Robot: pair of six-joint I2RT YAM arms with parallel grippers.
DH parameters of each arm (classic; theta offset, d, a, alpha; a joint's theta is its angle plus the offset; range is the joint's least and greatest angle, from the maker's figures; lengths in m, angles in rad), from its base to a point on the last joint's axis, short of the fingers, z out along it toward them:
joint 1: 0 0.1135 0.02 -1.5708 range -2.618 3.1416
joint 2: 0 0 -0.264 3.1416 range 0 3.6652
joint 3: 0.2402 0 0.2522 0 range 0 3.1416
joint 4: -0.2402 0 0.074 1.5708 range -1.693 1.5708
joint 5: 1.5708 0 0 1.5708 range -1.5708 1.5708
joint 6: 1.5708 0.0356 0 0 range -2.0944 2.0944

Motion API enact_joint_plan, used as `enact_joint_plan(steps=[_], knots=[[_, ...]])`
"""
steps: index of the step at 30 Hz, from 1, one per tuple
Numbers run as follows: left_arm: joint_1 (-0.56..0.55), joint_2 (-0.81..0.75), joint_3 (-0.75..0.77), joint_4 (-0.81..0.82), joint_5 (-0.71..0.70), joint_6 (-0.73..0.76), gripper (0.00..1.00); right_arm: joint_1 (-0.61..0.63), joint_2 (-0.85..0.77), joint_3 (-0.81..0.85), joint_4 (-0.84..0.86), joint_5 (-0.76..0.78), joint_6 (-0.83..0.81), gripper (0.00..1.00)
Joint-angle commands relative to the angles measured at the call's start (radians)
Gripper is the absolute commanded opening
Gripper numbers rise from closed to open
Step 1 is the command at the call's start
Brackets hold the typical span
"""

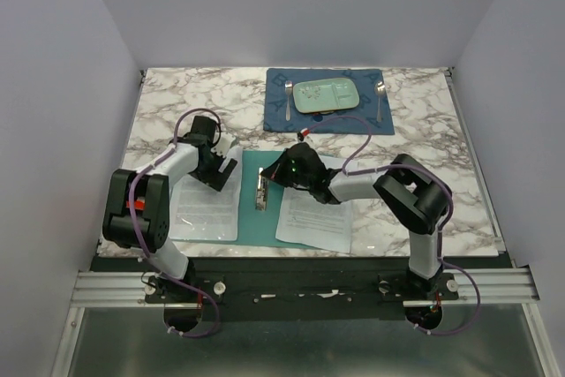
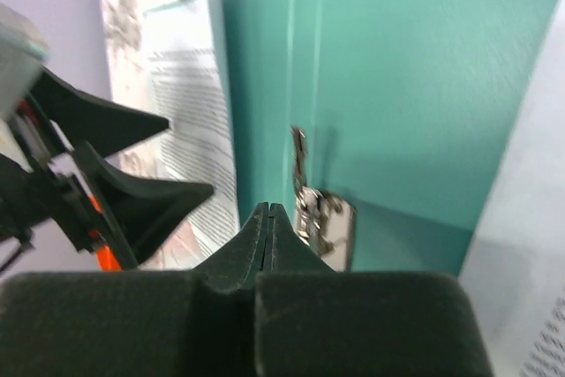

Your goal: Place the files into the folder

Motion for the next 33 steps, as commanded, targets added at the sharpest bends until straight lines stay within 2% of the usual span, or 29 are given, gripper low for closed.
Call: enact_joint_plan(steps=[1,6,8,9,10,12,13,15,16,18,19,22,26,30,33], knots=[[-0.002,-0.022,-0.037,-0.007,-0.015,0.047,0.99,-0.008,0.049,0.062,0.038,-0.021,0.008,0.00],[-0.002,-0.045,-0.028,-0.016,-0.015,0.052,0.99,-0.012,0.010,0.067,0.005,-0.022,-0.006,0.00],[-0.002,-0.049,-0.005,-0.039,-0.003,0.049,0.99,-0.021,-0.032,0.056,-0.088,-0.001,-0.024,0.01],[-0.002,-0.059,0.004,-0.047,0.004,0.047,0.99,-0.030,-0.093,0.052,-0.135,0.039,-0.044,0.05],[-0.002,-0.066,0.012,-0.062,0.010,0.046,0.99,-0.037,-0.124,0.047,-0.241,0.060,-0.058,0.19],[-0.002,-0.086,0.029,-0.073,0.010,0.044,0.99,-0.064,-0.190,0.036,-0.359,0.138,-0.102,0.32],[-0.002,-0.091,0.035,-0.082,0.010,0.041,0.99,-0.073,-0.249,0.039,-0.504,0.165,-0.115,0.39],[-0.002,-0.102,0.056,-0.094,0.043,0.036,0.99,-0.107,-0.299,0.047,-0.640,0.253,-0.135,0.46],[-0.002,-0.103,0.061,-0.105,0.048,0.032,0.99,-0.122,-0.335,0.058,-0.792,0.283,-0.132,0.53],[-0.002,-0.112,0.078,-0.116,0.063,0.029,0.99,-0.168,-0.357,0.085,-0.954,0.368,-0.097,0.59],[-0.002,-0.114,0.084,-0.127,0.066,0.027,0.99,-0.188,-0.363,0.089,-1.087,0.390,-0.083,0.64],[-0.002,-0.117,0.107,-0.145,0.088,0.019,0.99,-0.264,-0.388,0.064,-1.240,0.433,-0.031,0.70],[-0.002,-0.114,0.133,-0.163,0.111,0.013,0.99,-0.331,-0.440,-0.020,-1.228,0.421,-0.046,0.71],[-0.002,-0.106,0.142,-0.173,0.119,0.006,0.99,-0.370,-0.413,-0.036,-1.196,0.387,-0.084,0.71],[-0.002,-0.102,0.139,-0.174,0.122,0.001,0.99,-0.373,-0.385,-0.028,-1.161,0.349,-0.115,0.67]])
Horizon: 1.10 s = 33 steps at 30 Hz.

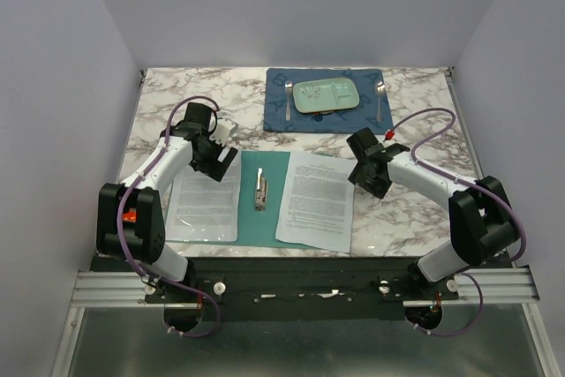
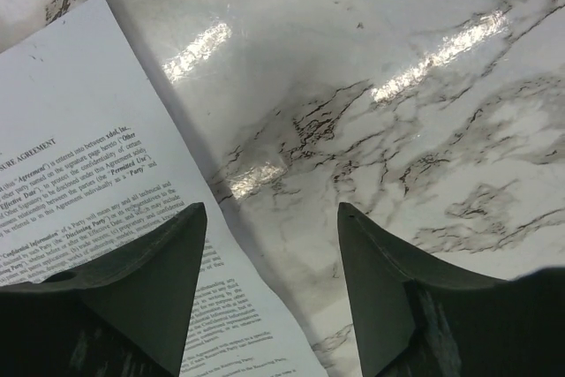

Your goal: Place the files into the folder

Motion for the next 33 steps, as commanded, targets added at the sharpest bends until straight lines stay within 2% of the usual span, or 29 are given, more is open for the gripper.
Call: enact_joint_plan(steps=[1,5,12,16,19,22,23,26,33], knots=[[-0.002,-0.005,0.022,-0.028,0.038,-0.020,0.99,-0.003,0.036,0.003,0.033,-0.020,-0.051,0.65],[-0.005,0.003,0.014,-0.025,0.046,-0.030,0.99,-0.003,0.046,-0.016,0.096,-0.068,-0.071,0.54],[-0.016,0.020,0.012,-0.017,0.049,-0.033,0.99,-0.003,0.026,-0.062,0.149,-0.123,-0.094,0.54],[-0.019,0.026,0.014,-0.014,0.044,-0.033,0.99,-0.003,0.047,-0.080,0.175,-0.149,-0.102,0.50],[-0.019,0.026,0.011,-0.011,0.043,-0.033,0.99,-0.003,0.055,-0.088,0.201,-0.169,-0.113,0.41],[-0.022,0.029,0.003,-0.007,0.040,-0.036,0.99,-0.003,0.052,-0.093,0.218,-0.180,-0.131,0.24],[-0.024,0.029,-0.001,-0.005,0.038,-0.035,0.99,-0.003,0.049,-0.093,0.223,-0.181,-0.136,0.13],[-0.037,0.037,-0.011,0.004,0.031,-0.035,0.99,-0.003,0.024,-0.093,0.252,-0.183,-0.168,0.02],[-0.080,0.052,-0.034,0.029,0.003,-0.043,0.99,0.015,-0.002,-0.065,0.289,-0.203,-0.239,0.00]])
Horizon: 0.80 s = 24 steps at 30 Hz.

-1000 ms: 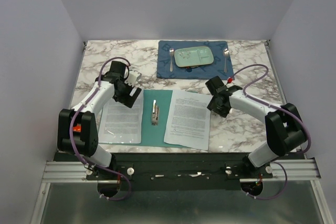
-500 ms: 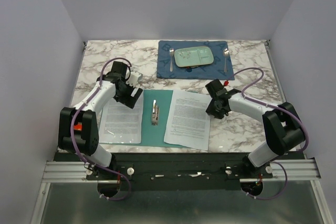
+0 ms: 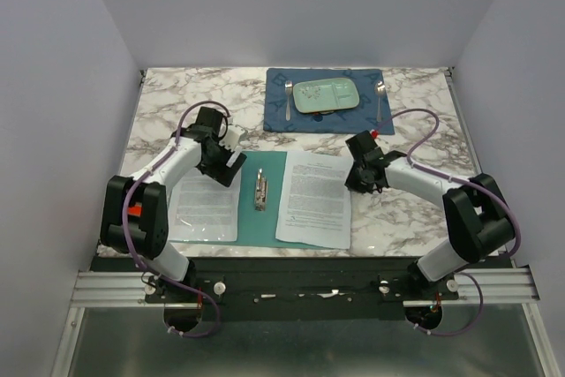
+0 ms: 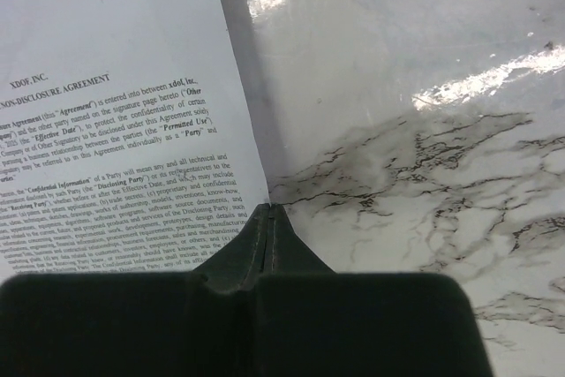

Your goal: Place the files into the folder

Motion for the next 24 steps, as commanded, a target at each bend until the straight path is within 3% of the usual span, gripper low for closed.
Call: enact_joint_plan(steps=[1,24], knots=[[-0.027,0.013,-0.023,0.024,-0.022,-0.012,0.99,0.024,-0.028,0.020,0.047,-0.018,-0.068,0.00],[-0.039,0.007,-0.056,0.046,-0.041,-0.009,0.99,0.135,0.119,0.157,0.047,-0.044,-0.028,0.01]])
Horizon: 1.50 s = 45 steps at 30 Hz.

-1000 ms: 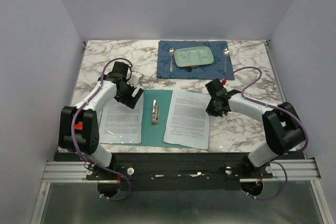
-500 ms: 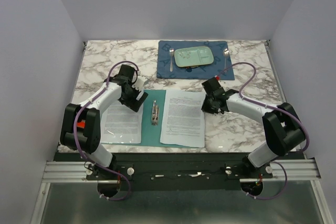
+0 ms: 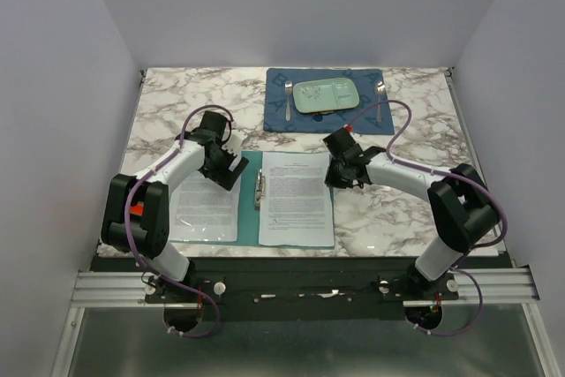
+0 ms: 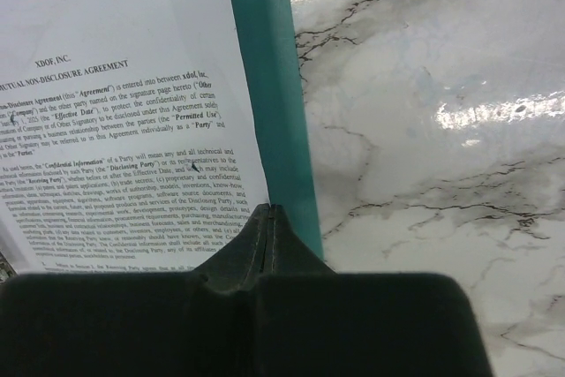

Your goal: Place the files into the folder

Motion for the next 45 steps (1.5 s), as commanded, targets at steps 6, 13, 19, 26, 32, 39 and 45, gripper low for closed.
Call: enact_joint_plan(steps=[6,13,19,26,32,39,45], knots=[[-0.003,-0.005,-0.028,0.023,-0.019,0.003,0.99,0.011,0.030,0.045,-0.002,-0.008,0.022,0.01],[-0.003,-0.010,-0.035,0.028,-0.025,0.006,0.99,0.032,0.042,0.044,-0.002,-0.014,0.048,0.00],[-0.003,-0.016,-0.034,0.028,-0.027,0.008,0.99,0.054,0.033,0.022,-0.002,-0.011,0.067,0.00],[-0.003,-0.022,-0.042,0.028,-0.022,0.006,0.99,0.055,0.031,0.022,-0.009,0.003,0.064,0.01],[-0.003,-0.031,-0.052,0.029,-0.025,0.011,0.99,0.055,0.033,0.027,-0.018,0.033,0.051,0.01],[-0.003,-0.033,-0.057,0.029,-0.024,0.014,0.99,0.055,0.037,0.027,-0.017,0.044,0.045,0.01],[-0.003,-0.034,-0.061,0.029,-0.021,0.015,0.99,0.057,0.043,0.031,-0.018,0.049,0.030,0.04]])
